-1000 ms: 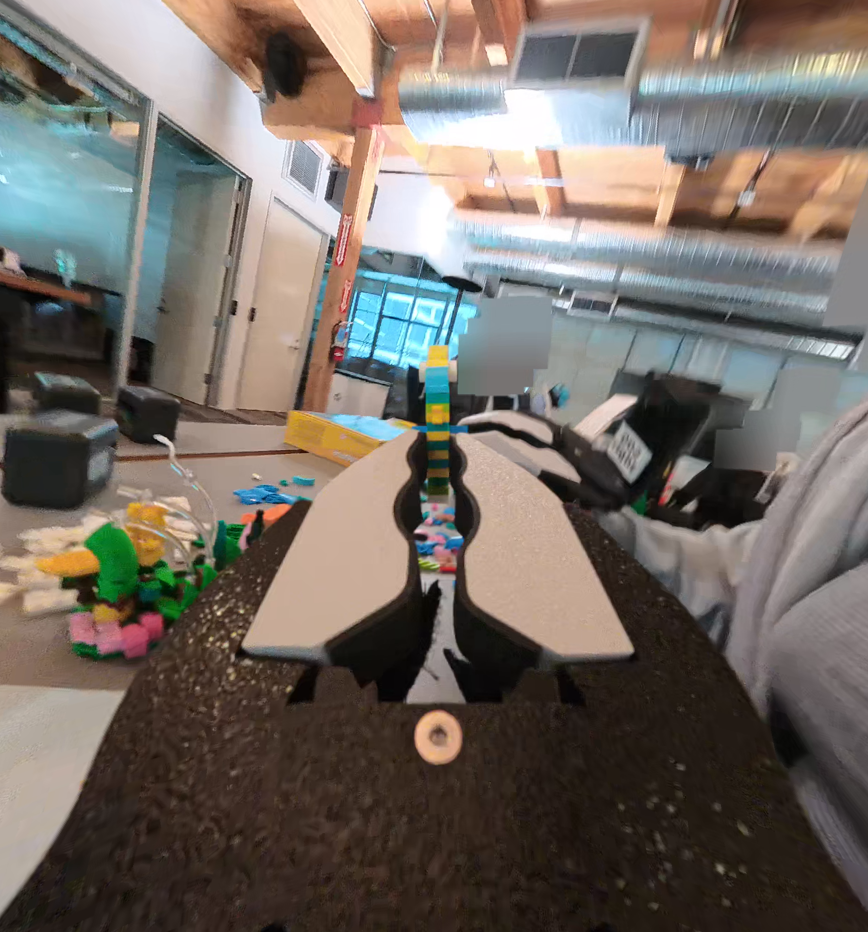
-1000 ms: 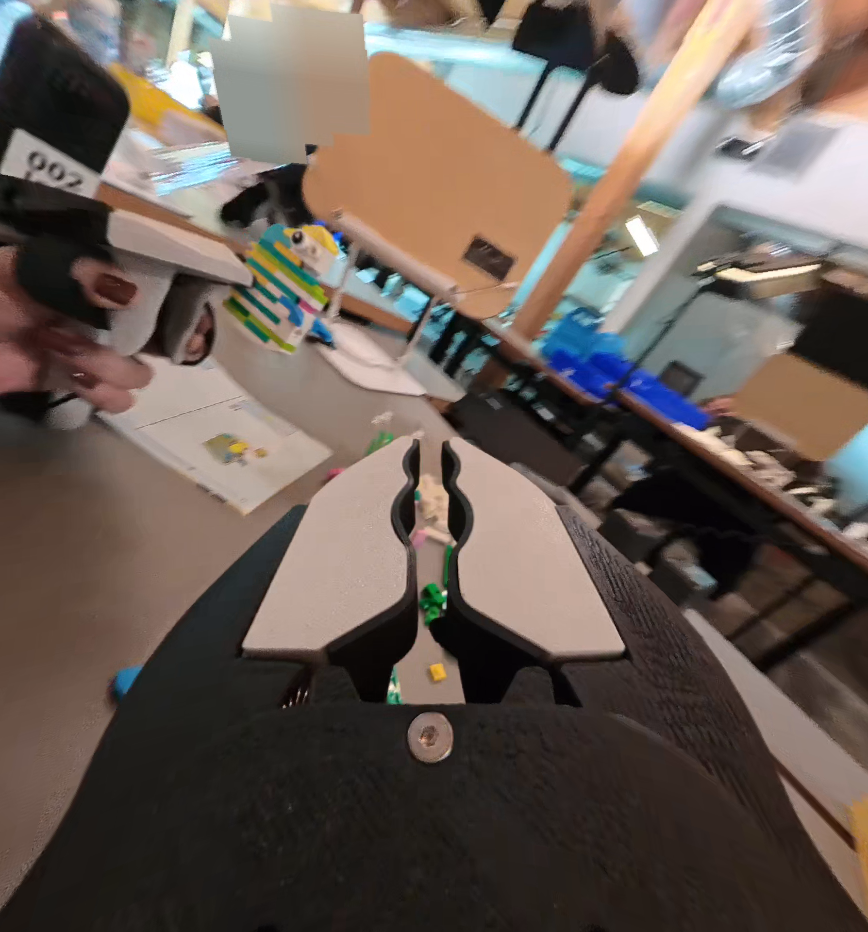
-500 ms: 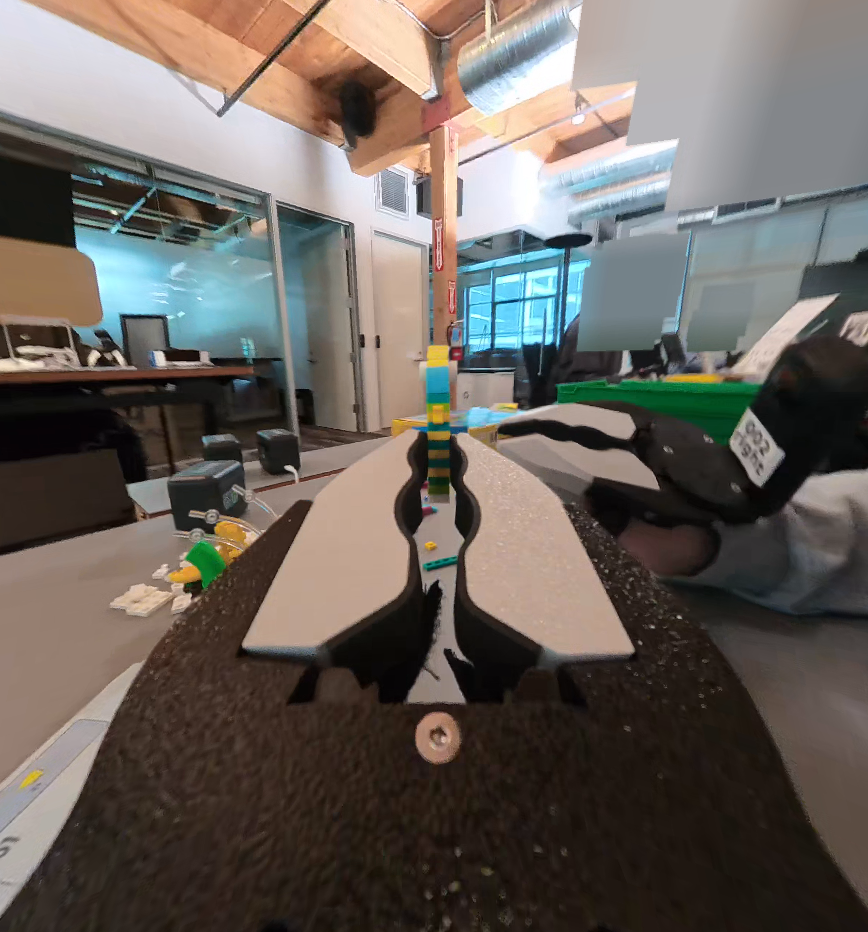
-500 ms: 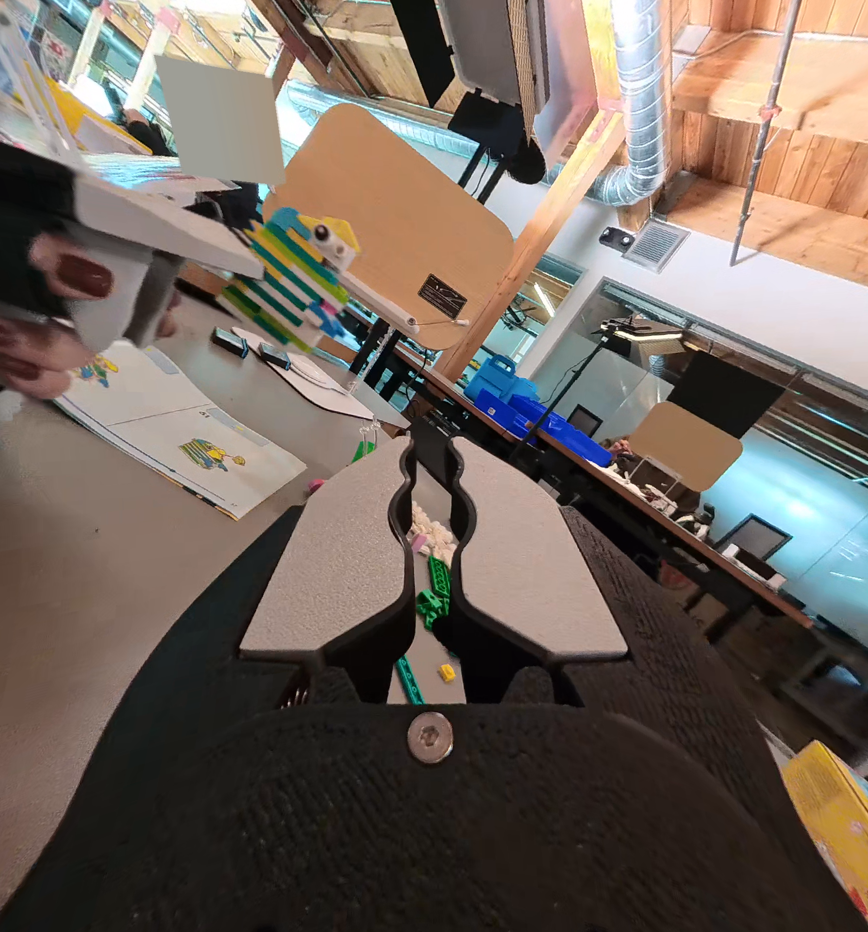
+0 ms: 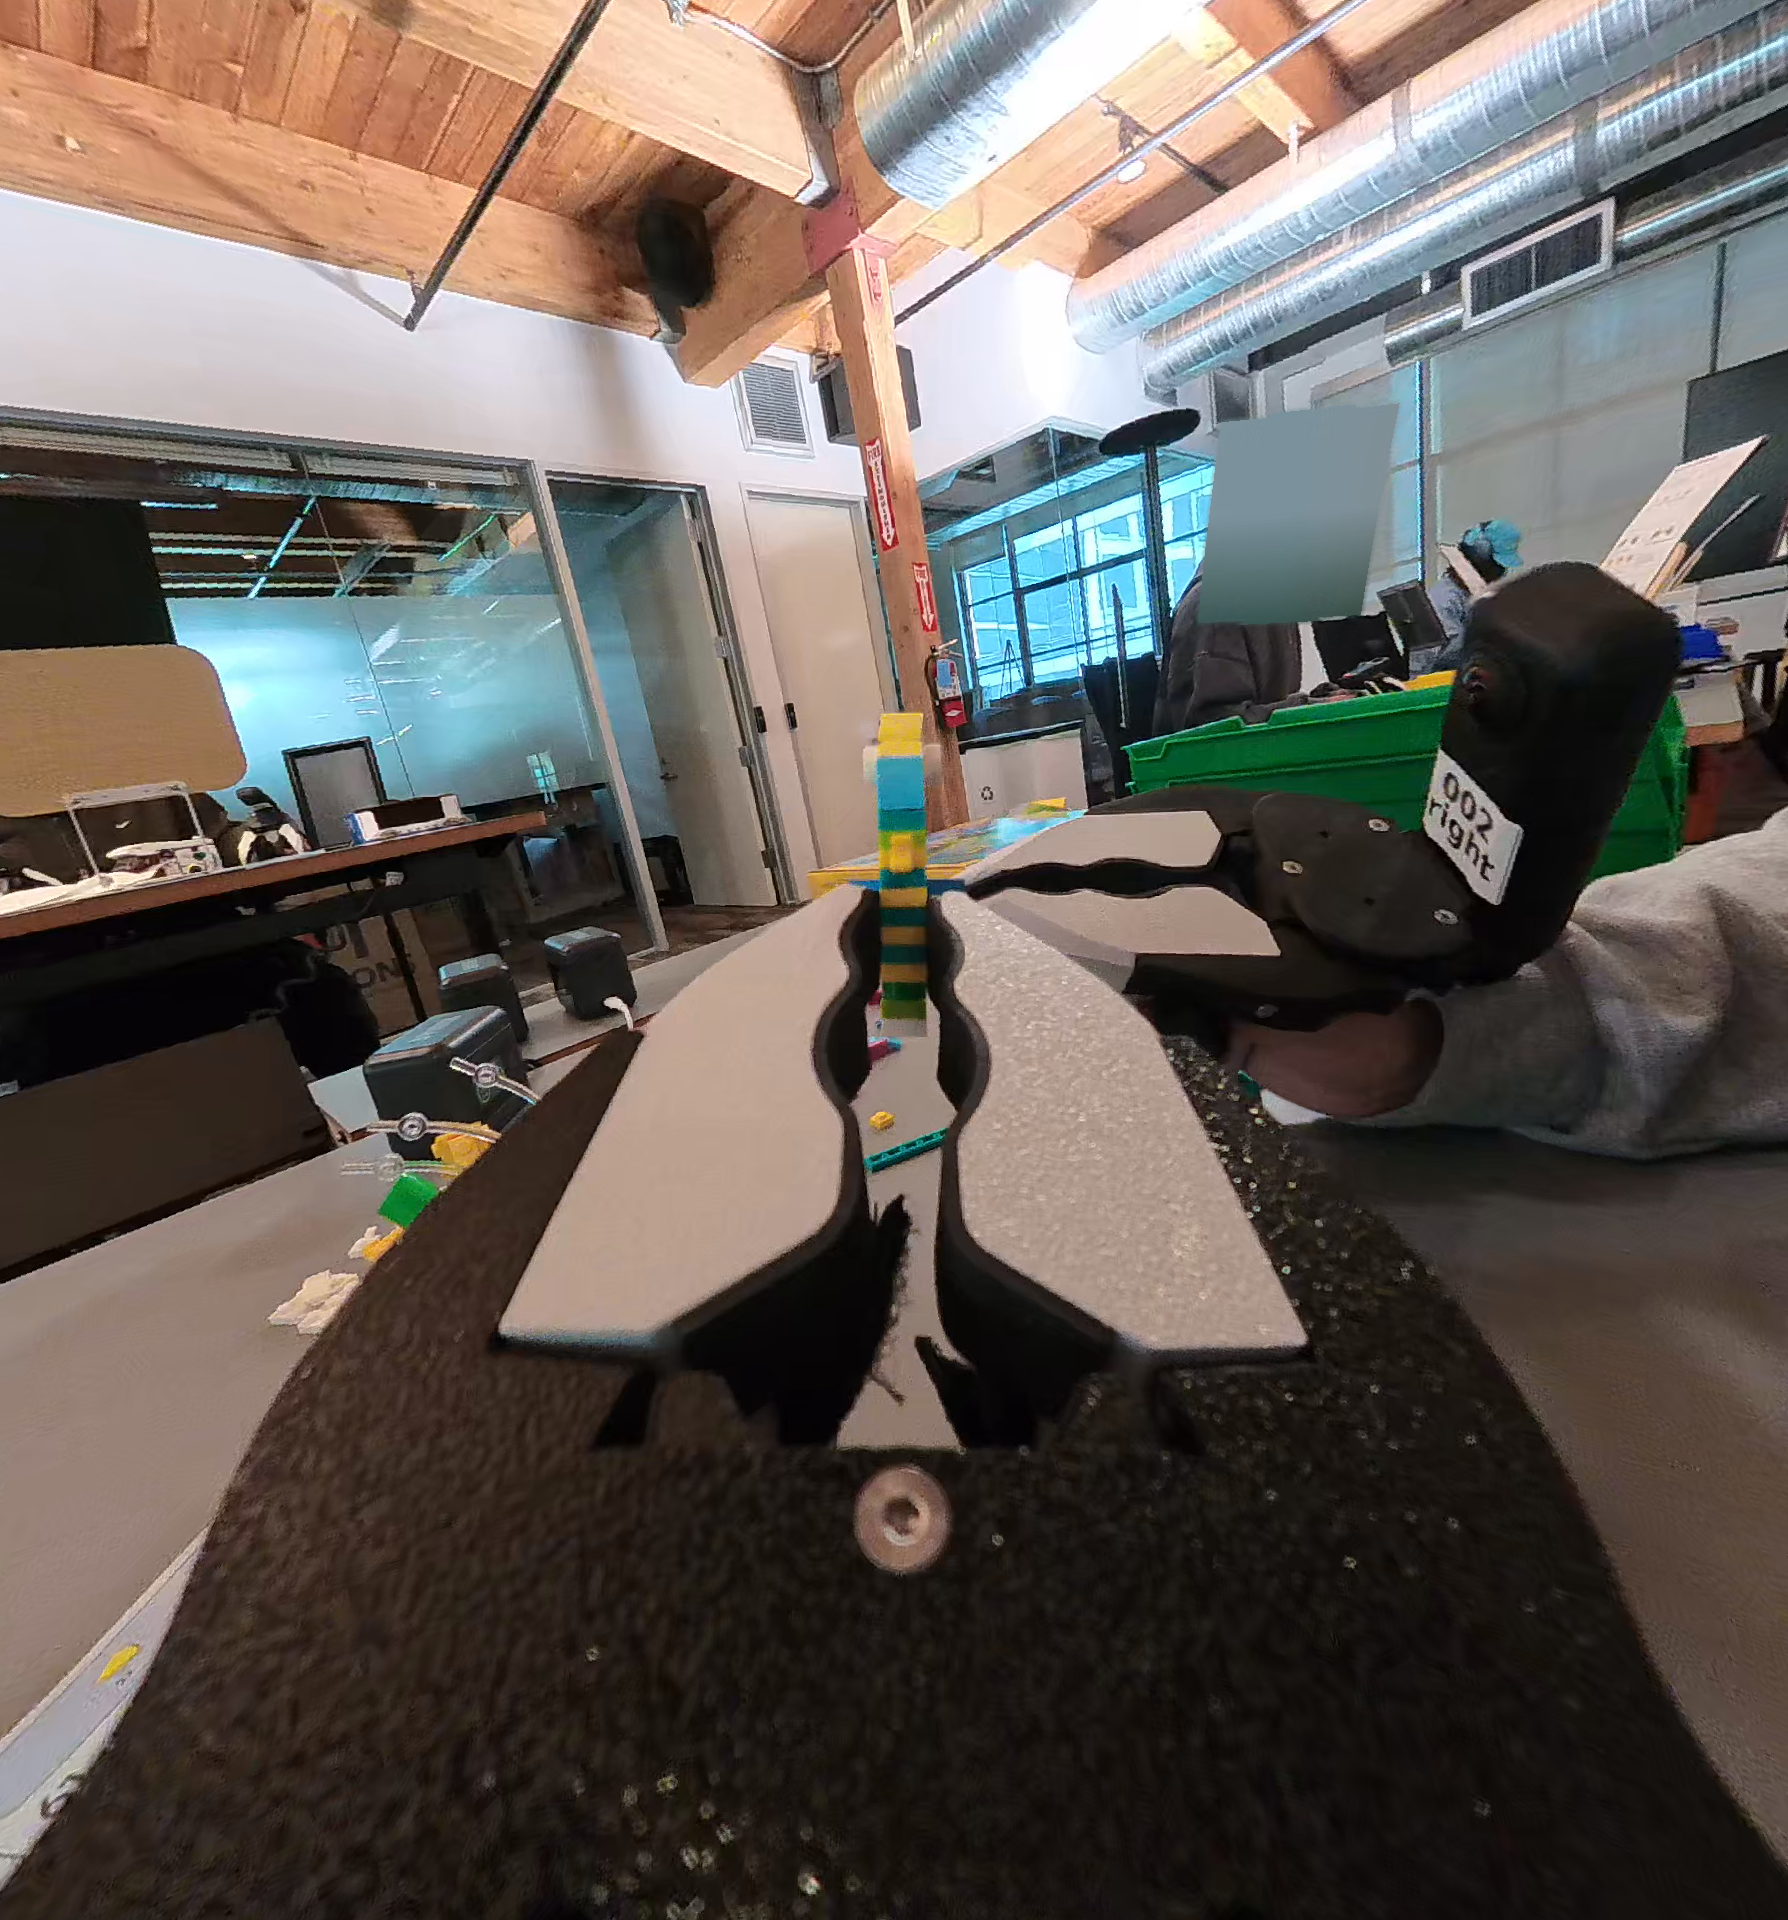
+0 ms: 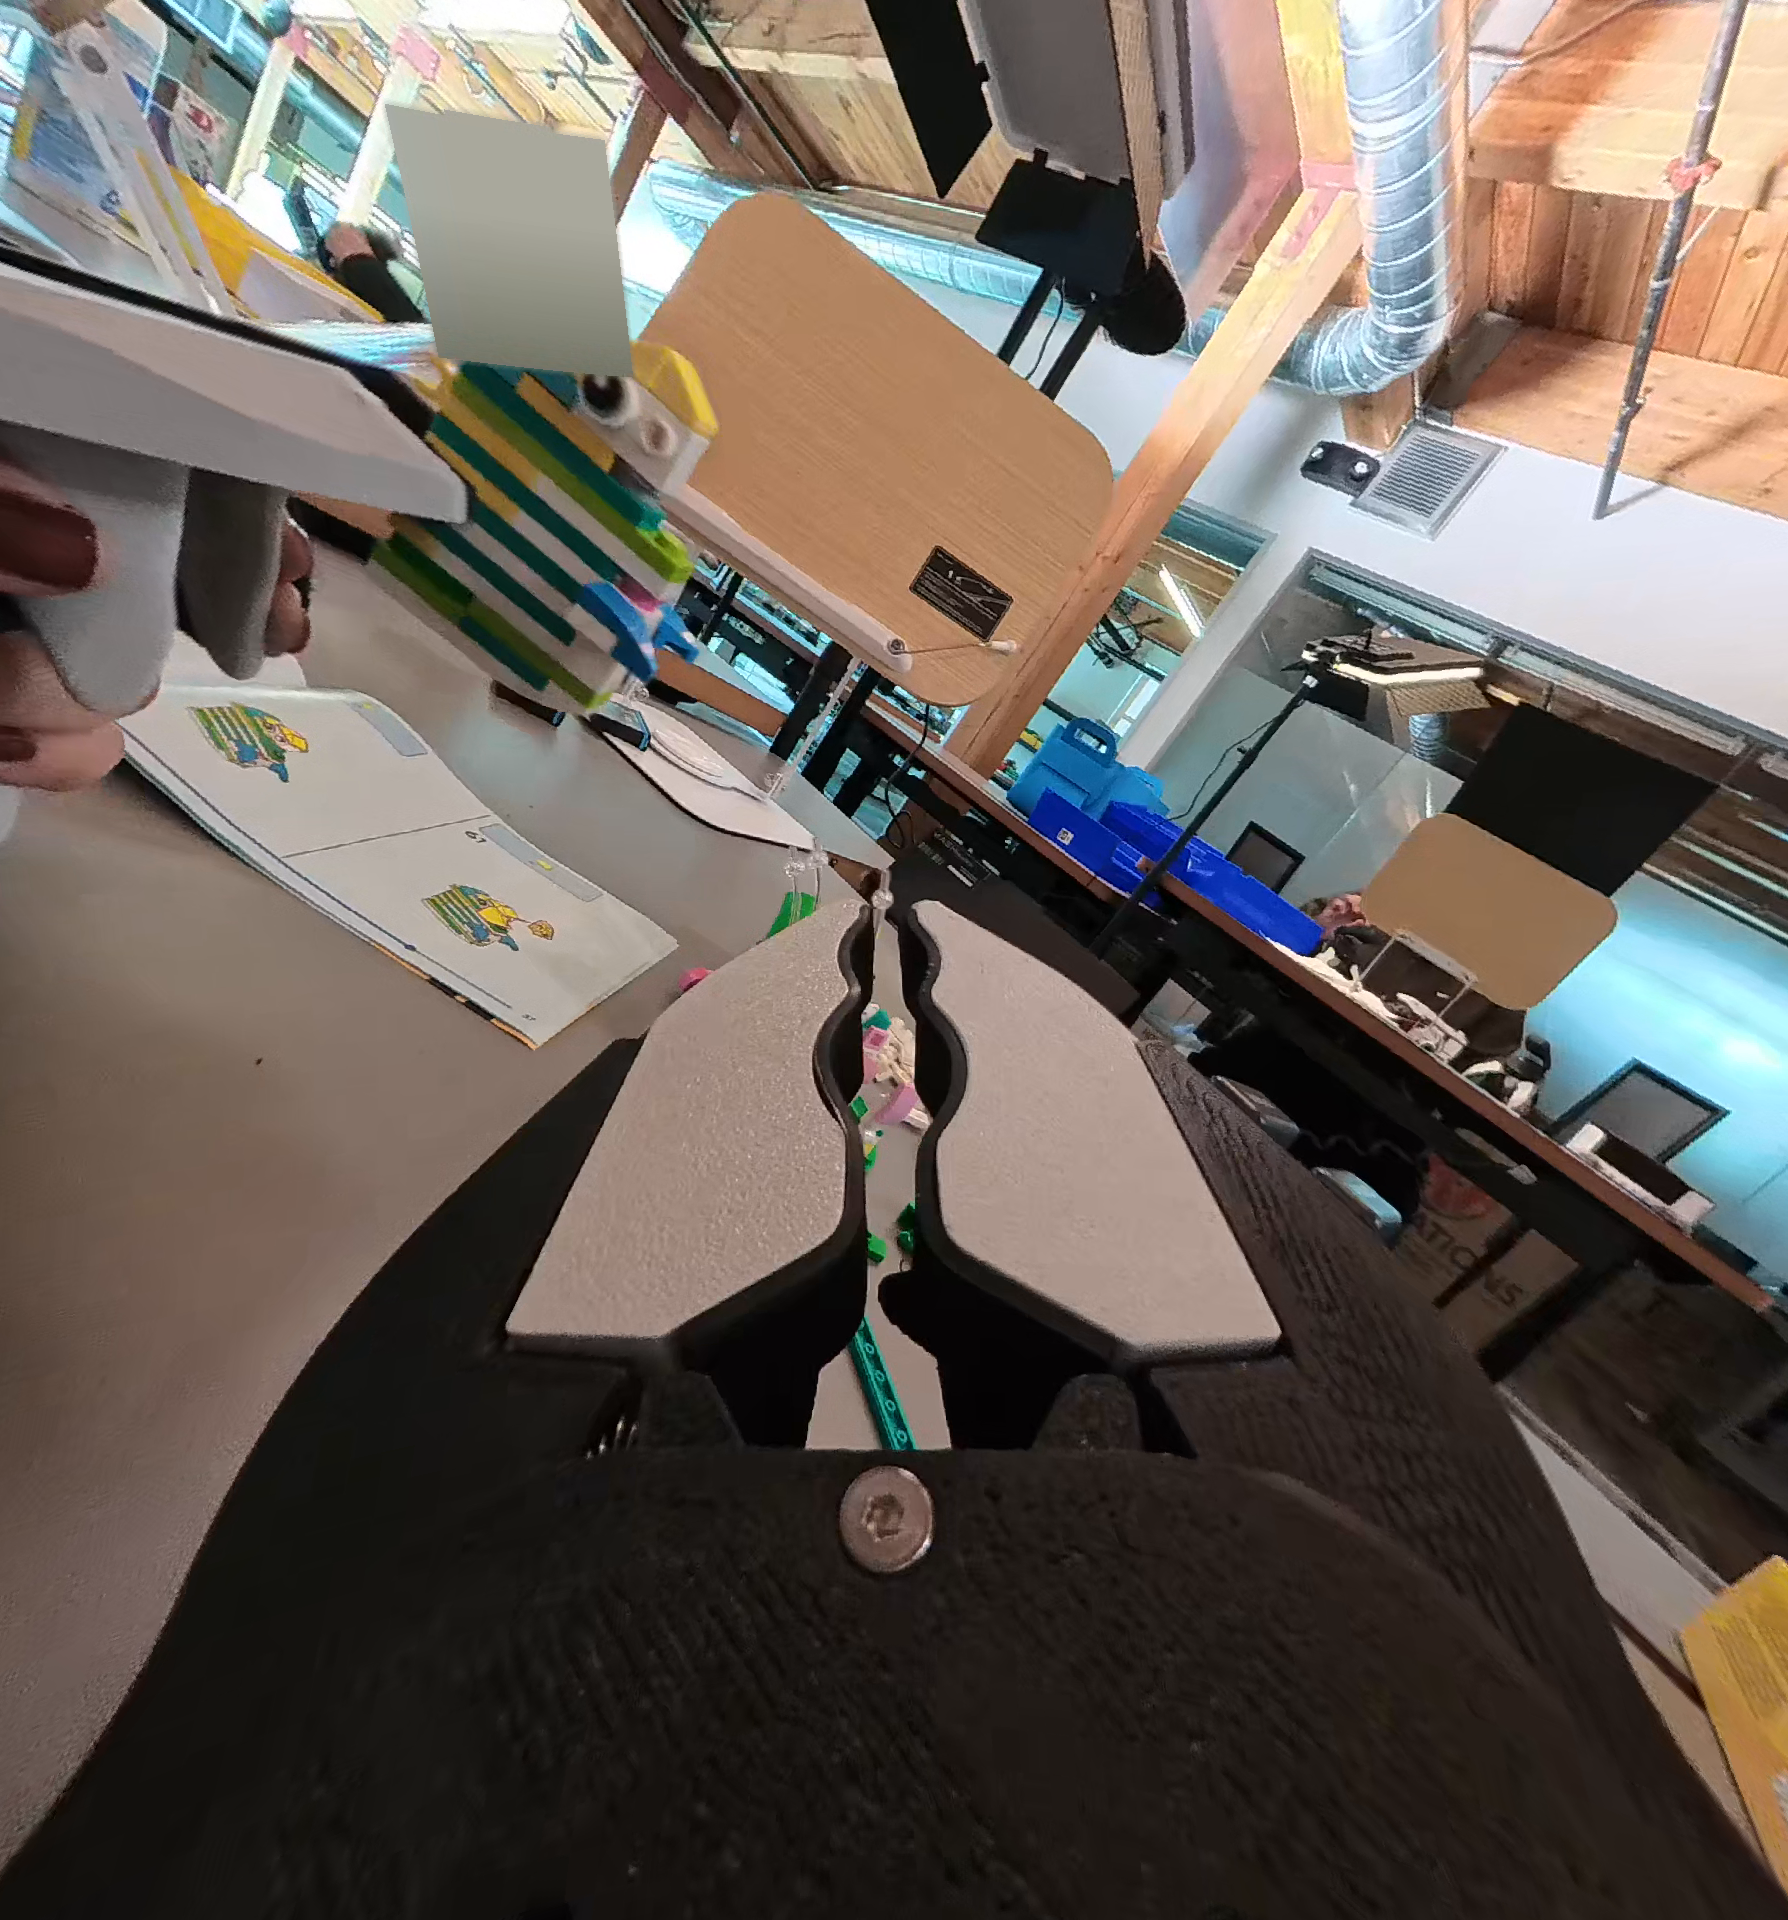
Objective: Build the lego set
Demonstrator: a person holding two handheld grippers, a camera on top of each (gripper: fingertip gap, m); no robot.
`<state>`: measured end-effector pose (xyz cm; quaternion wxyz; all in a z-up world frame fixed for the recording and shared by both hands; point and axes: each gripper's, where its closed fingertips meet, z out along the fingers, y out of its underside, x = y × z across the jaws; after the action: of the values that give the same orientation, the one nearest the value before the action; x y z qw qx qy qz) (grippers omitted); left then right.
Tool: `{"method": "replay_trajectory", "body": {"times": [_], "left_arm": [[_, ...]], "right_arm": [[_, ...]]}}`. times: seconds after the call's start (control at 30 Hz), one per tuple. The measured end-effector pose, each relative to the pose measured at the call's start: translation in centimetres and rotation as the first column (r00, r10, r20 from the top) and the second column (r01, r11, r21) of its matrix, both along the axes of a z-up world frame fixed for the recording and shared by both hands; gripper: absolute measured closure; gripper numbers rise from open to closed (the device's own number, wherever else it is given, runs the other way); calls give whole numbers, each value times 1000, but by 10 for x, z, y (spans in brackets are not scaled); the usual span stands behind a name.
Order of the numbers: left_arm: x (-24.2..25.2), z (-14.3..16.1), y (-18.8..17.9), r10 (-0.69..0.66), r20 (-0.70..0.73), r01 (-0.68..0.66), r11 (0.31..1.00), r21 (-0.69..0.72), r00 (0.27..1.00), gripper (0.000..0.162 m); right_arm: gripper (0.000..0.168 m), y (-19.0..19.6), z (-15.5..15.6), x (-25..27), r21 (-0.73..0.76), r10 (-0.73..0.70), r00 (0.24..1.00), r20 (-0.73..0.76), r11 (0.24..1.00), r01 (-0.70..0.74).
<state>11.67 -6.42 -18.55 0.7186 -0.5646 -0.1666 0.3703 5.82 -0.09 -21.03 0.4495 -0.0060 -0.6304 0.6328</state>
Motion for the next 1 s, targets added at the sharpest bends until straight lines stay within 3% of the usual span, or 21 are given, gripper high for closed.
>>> {"method": "replay_trajectory", "body": {"times": [0.43,1.0], "left_arm": [[11,-5,19,-18,-90,5,989,-147,996,155],[10,-5,18,-18,-70,9,992,-129,997,154]], "right_arm": [[162,-2,2,3,16,-1,1000,-28,1000,2],[162,-7,3,7,36,14,999,-43,999,-13]]}}
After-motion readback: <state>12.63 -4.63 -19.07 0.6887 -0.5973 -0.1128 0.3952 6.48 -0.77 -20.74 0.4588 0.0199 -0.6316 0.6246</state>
